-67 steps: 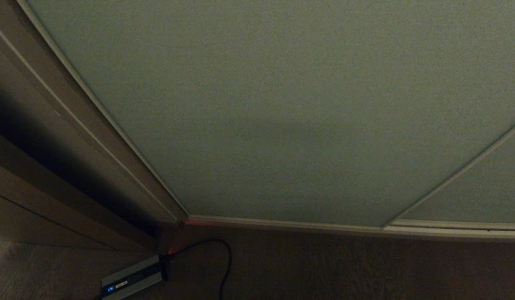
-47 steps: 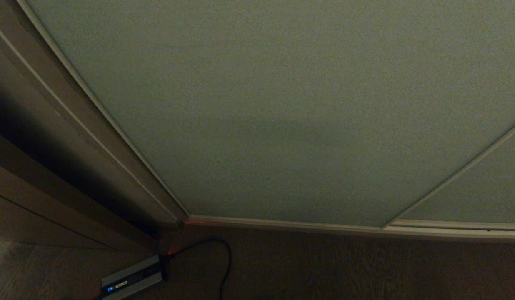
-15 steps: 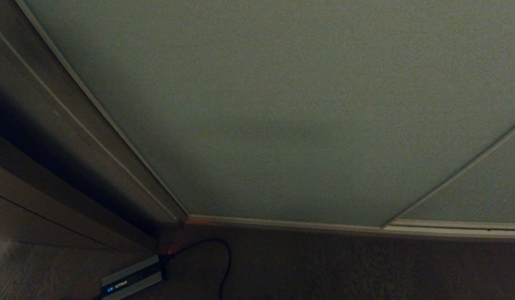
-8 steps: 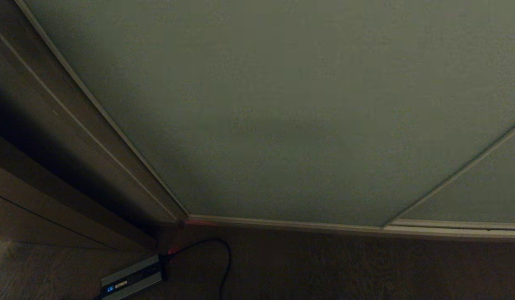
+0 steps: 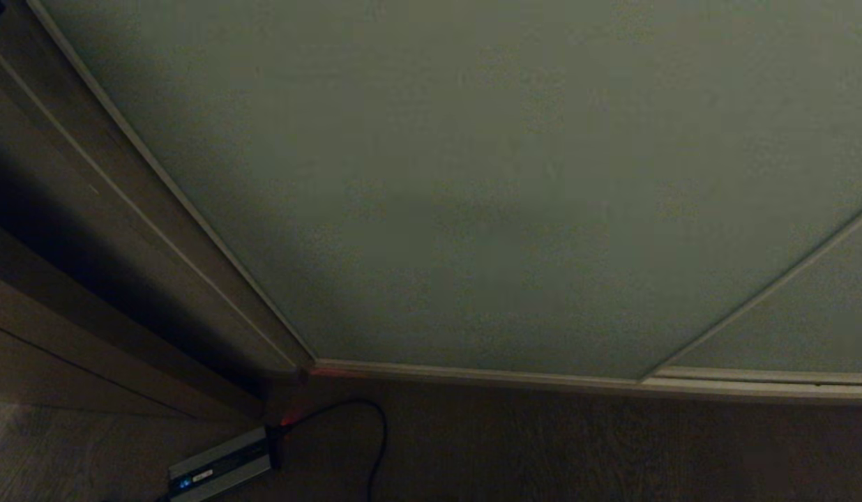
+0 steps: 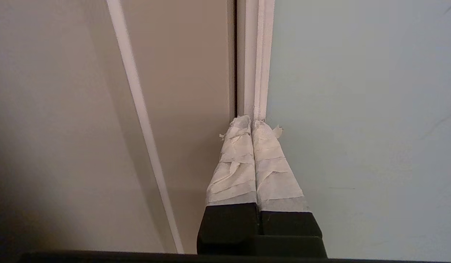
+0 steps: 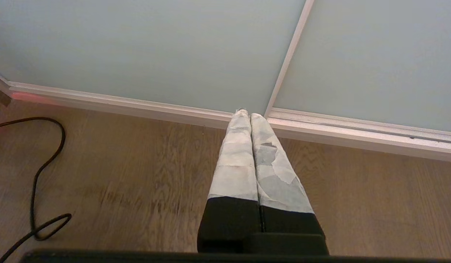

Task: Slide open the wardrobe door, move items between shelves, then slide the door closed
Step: Open the door

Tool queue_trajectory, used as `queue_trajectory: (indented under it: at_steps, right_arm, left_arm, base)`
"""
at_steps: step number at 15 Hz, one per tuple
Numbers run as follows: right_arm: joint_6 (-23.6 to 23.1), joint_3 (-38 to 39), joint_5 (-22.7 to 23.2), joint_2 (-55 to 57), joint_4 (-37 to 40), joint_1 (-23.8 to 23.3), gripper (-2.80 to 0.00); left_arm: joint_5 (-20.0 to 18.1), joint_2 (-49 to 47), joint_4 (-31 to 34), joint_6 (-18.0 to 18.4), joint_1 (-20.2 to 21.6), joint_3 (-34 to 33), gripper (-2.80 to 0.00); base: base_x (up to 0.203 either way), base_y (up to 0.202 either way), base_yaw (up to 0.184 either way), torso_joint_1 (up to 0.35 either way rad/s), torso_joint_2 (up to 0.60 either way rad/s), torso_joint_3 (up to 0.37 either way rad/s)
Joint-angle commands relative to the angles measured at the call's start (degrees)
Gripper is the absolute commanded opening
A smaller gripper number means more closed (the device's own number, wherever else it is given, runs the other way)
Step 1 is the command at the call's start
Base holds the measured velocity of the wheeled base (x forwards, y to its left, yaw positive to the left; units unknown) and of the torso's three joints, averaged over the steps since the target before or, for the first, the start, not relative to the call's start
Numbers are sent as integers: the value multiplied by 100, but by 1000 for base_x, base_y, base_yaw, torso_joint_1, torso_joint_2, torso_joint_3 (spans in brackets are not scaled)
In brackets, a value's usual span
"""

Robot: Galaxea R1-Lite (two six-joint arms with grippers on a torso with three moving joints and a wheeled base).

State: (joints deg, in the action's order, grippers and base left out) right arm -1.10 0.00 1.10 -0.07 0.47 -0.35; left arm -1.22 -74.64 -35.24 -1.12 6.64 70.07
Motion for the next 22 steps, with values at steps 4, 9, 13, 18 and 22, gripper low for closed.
queue_trajectory:
  at_steps: [4, 9, 13, 18, 22]
  right_arm:
    - [-4, 26, 5, -1, -1, 0, -280]
    - [-4, 26, 5, -1, 6, 0, -280]
    - [-4, 26, 5, -1, 0, 0, -280]
    - [-4, 26, 5, -1, 6, 0, -280]
    - [-4, 26, 5, -1, -3, 0, -280]
  left_arm:
    - [43, -382, -28, 15, -27, 362, -280]
    - [17, -235, 211, 44, -617, 318, -280]
    - [44, -236, 353, 57, -1233, 298, -280]
    - [154, -63, 657, 66, -1787, 282, -280]
    - [165, -63, 1222, -152, -1769, 351, -280]
  base:
    - [0, 0, 0, 0, 0, 0]
    - [0, 0, 0, 0, 0, 0]
    - [0, 0, 0, 0, 0, 0]
    - [0, 0, 0, 0, 0, 0]
    - [0, 0, 0, 0, 0, 0]
